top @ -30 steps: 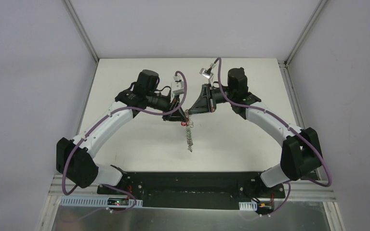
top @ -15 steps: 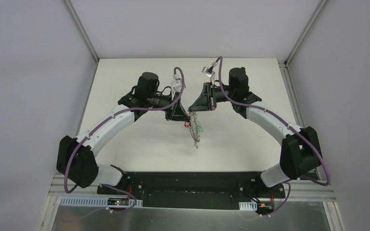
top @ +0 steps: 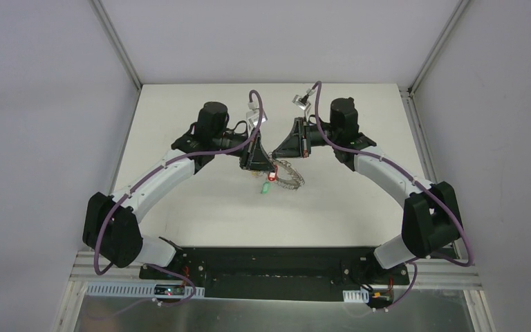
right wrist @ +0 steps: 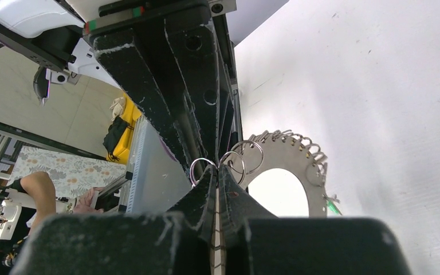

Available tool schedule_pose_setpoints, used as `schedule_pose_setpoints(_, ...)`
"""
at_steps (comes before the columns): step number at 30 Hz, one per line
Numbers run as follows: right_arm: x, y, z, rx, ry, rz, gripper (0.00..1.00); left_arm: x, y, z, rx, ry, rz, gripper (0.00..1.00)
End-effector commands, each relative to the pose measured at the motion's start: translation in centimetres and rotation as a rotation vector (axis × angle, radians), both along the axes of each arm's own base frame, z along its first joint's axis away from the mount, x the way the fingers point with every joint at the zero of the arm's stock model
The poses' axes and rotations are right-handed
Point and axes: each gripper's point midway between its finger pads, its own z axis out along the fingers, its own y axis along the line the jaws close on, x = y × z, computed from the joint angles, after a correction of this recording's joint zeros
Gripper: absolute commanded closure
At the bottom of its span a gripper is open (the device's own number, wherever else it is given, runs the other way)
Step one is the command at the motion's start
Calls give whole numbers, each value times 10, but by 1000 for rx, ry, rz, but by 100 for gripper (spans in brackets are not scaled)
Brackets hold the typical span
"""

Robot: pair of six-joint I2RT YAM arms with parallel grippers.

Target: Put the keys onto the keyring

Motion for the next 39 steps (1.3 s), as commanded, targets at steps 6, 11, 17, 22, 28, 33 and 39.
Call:
schedule_pose_setpoints(6, -9, -6, 21, 46, -64, 33, 100, 12, 9, 17, -15, -119, 39, 74)
schedule_pose_setpoints(11, -8, -8, 23, 48, -66, 28, 100, 12, 14, 15, 17, -153, 45, 67)
schedule_pose_setpoints(17, -10, -9, 21, 47, -69, 34, 100, 15, 16, 20, 20, -164, 51, 65)
schedule_pose_setpoints(22, -10, -9, 19, 46, -67, 37, 100, 16, 14, 31, 1, -175, 42, 64)
schedule_pose_setpoints(28, -11, -10, 19, 47, -69, 39, 100, 19, 12, 35, -11, -177, 41, 67)
schedule_pose_setpoints(33, -11, -10, 19, 46, -68, 39, 100, 20, 10, 33, -13, -157, 41, 74)
schedule_pose_setpoints(39, -10, -9, 19, 46, -66, 38, 100, 22, 8, 33, -24, -131, 39, 82)
